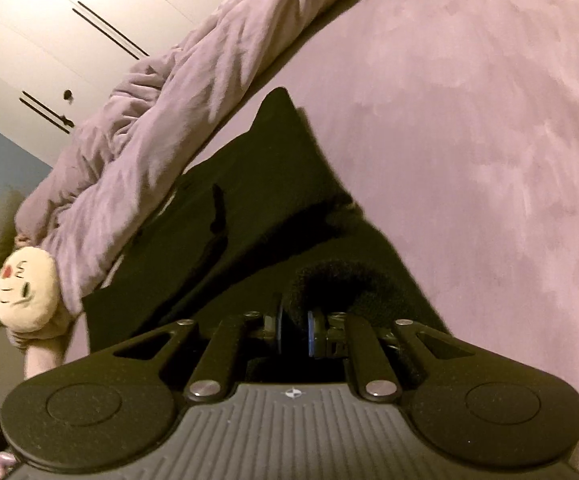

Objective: Fold small clothes

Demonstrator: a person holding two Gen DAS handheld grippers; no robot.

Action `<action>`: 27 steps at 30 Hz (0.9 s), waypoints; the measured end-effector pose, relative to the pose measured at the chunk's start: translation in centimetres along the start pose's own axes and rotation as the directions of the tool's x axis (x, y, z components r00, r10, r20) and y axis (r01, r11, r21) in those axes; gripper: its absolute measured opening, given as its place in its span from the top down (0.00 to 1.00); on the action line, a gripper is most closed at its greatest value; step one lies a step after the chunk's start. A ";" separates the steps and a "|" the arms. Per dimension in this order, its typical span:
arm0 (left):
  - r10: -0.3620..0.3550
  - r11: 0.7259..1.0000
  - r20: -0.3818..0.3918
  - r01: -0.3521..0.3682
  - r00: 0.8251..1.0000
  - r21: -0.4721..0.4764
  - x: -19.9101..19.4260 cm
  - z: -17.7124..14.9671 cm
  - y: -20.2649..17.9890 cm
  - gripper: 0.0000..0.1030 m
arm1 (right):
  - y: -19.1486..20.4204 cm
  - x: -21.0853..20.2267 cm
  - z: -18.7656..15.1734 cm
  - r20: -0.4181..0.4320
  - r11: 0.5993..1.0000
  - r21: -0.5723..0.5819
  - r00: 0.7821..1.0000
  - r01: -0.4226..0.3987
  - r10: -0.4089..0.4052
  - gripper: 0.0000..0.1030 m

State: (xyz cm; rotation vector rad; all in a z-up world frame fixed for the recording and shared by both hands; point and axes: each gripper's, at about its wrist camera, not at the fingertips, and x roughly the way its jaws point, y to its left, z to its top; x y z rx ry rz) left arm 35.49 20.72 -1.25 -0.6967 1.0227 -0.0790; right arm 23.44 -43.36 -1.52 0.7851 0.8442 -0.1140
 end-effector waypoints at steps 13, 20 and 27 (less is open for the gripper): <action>0.110 0.931 -0.056 -0.083 0.992 0.356 -1.0 -0.7 -0.6 0.24 | 1.7 0.0 0.1 0.024 0.885 -0.416 0.975 0.209 -0.220 0.50; 0.095 0.898 -0.124 -0.031 0.988 0.439 2.5 -0.7 -1.8 0.24 | 4.0 4.0 0.1 -0.048 0.765 -0.627 0.972 0.150 -0.230 0.40; 0.101 0.853 -0.139 -0.014 0.985 0.522 5.4 0.0 -3.5 0.47 | 6.0 7.7 0.2 -0.121 0.686 -0.722 0.961 0.086 -0.248 0.66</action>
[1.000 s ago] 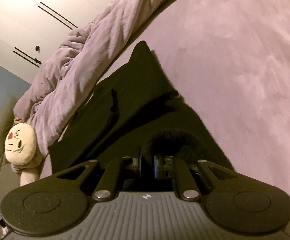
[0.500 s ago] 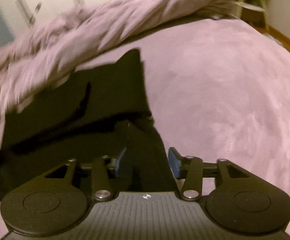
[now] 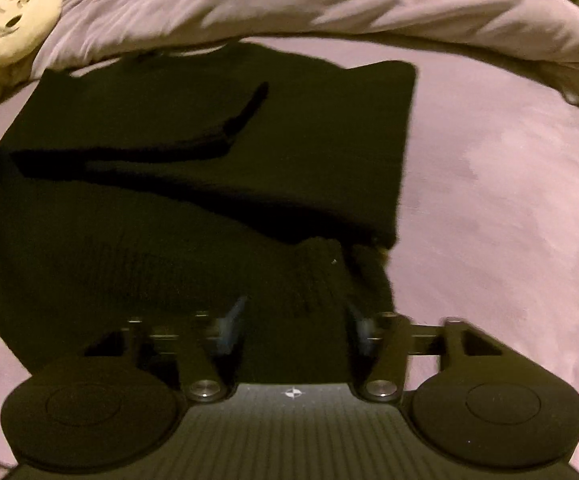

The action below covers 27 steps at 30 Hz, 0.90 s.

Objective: Fold small clothes

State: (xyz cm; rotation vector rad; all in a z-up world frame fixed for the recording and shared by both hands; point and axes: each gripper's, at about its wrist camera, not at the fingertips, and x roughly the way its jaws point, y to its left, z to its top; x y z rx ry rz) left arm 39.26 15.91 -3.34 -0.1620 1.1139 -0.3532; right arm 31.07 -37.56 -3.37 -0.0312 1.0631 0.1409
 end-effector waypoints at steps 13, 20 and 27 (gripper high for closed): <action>-0.047 0.998 -0.052 0.048 0.998 0.027 2.1 1.1 -1.1 0.80 | -1.0 1.1 0.7 -0.021 0.998 0.041 0.998 -0.055 0.056 0.73; -0.074 0.997 0.025 0.074 0.997 -0.008 -0.9 0.8 -2.2 0.92 | 0.0 -1.6 1.5 0.030 0.993 0.053 0.995 -0.102 0.100 0.88; -0.134 0.990 0.182 0.139 0.974 -0.014 -6.2 3.0 -3.2 0.92 | -0.1 -5.7 4.2 0.200 0.976 0.121 0.967 -0.181 0.154 0.88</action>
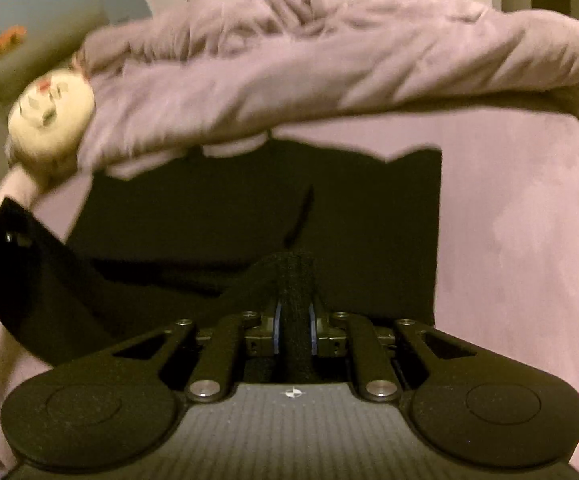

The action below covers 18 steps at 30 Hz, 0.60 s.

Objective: Fold small clothes

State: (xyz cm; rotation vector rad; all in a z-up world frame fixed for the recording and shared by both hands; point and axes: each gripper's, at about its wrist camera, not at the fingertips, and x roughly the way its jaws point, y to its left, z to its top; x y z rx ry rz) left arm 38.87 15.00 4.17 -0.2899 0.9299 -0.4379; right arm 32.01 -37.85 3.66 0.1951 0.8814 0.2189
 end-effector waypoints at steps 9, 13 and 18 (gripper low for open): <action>0.061 0.998 0.191 -0.055 0.980 -0.034 1.0 6.0 2.5 0.91 | -1.3 2.2 5.8 0.183 0.993 0.074 0.977 0.097 -0.109 0.88; 0.153 0.988 0.130 -0.150 0.980 -0.028 5.8 5.8 4.1 0.84 | -2.6 6.9 7.1 0.154 0.980 0.110 0.971 0.165 -0.181 0.86; 0.197 0.980 -0.007 -0.197 0.980 -0.017 11.2 4.1 5.2 0.79 | -3.8 12.7 6.1 0.012 0.965 0.086 0.968 0.248 -0.250 0.79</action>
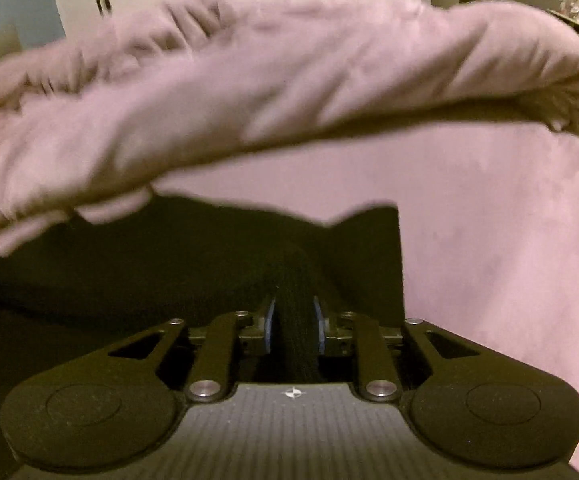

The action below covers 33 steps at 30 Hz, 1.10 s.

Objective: Fold small clothes

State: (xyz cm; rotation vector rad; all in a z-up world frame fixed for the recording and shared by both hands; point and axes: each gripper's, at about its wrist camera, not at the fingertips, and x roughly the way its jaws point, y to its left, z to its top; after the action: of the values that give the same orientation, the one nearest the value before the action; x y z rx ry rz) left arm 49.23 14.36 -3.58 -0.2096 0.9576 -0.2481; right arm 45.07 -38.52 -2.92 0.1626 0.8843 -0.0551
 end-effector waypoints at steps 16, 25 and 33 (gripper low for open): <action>-0.122 0.983 0.093 0.134 0.988 -0.128 -1.5 2.6 1.3 0.92 | 2.0 -1.5 1.3 0.096 0.995 -0.087 0.995 0.045 -0.037 0.90; -0.012 0.994 0.193 0.032 0.981 -0.104 -0.2 6.4 -0.4 0.92 | 1.4 -0.8 5.0 0.222 0.989 -0.054 0.967 0.139 -0.124 0.91; 0.197 0.980 0.158 -0.190 0.968 -0.058 3.8 4.8 -1.6 0.88 | 2.9 2.8 5.7 0.253 0.960 -0.123 0.944 0.250 -0.214 0.90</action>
State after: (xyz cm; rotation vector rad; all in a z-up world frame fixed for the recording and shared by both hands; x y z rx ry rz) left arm 55.08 12.07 -3.41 -0.1709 0.8150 -0.0297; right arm 51.50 -36.50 -1.15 -0.0928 0.6609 -0.2226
